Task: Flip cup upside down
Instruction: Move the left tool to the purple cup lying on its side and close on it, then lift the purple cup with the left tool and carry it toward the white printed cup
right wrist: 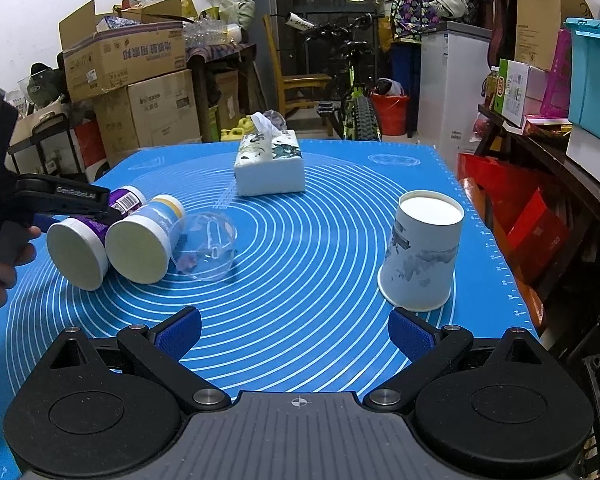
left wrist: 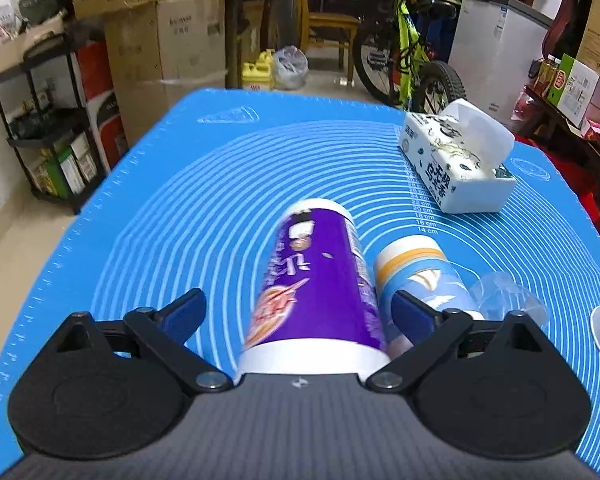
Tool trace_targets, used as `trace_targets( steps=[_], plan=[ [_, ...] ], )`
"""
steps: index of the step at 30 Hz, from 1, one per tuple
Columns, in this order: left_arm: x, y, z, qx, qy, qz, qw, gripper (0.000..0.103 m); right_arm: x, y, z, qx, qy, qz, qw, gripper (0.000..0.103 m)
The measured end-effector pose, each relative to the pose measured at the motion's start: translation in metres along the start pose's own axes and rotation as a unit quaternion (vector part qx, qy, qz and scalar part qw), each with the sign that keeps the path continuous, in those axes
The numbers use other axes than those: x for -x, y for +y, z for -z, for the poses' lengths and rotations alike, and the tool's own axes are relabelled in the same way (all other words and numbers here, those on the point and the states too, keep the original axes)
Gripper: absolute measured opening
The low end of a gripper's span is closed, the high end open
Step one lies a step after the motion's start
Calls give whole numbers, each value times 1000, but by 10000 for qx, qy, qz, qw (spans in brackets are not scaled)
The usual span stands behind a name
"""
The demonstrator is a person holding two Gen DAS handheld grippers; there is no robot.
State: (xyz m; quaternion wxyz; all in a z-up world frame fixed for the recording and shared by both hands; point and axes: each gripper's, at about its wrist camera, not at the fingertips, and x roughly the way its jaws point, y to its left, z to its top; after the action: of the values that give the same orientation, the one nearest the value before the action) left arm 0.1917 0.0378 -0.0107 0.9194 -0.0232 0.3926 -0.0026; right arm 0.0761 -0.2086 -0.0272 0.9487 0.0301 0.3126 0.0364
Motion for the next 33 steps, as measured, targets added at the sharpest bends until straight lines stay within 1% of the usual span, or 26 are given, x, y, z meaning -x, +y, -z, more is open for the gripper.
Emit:
trace_targets(
  steps=[2,4,5,9,12,15,20,23,26,30,33],
  plan=[
    [-6,0,-1,12,172,69,9998,80,-1,0,1,-3,11,-4,10000,100],
    [-7,3,1,102,242,225,9994,73,-1,0,1,-10,22,-12,10000,100],
    [-6,4,2,160,246,296,9991,73,-1,0,1,-11,21,-12,10000,100],
    [0,2,3,61,192,206,9996,72,-1,-1,1,-28,4,-18,10000,100],
    [10,4,2,112,106,190,9997,72,1,-2,0,-39,-20,-26,10000,100],
    [29,5,3,183,-65,211,9996,72,6,-3,0,-46,-60,-36,10000,100],
    [64,-3,11,99,-340,154,9993,72,16,-7,1,-96,-136,-70,9998,100],
    [84,-12,20,61,-433,255,9987,72,25,-9,3,-106,-162,-79,9998,100],
    [99,-25,34,-64,-425,412,9982,72,33,-12,6,-138,-181,-65,9997,100],
    [107,-44,55,-192,-318,646,9972,72,43,-18,10,-188,-175,-31,9997,100],
    [105,-57,69,-217,-225,741,9968,72,48,-21,13,-189,-148,-1,9997,100]
  ],
)
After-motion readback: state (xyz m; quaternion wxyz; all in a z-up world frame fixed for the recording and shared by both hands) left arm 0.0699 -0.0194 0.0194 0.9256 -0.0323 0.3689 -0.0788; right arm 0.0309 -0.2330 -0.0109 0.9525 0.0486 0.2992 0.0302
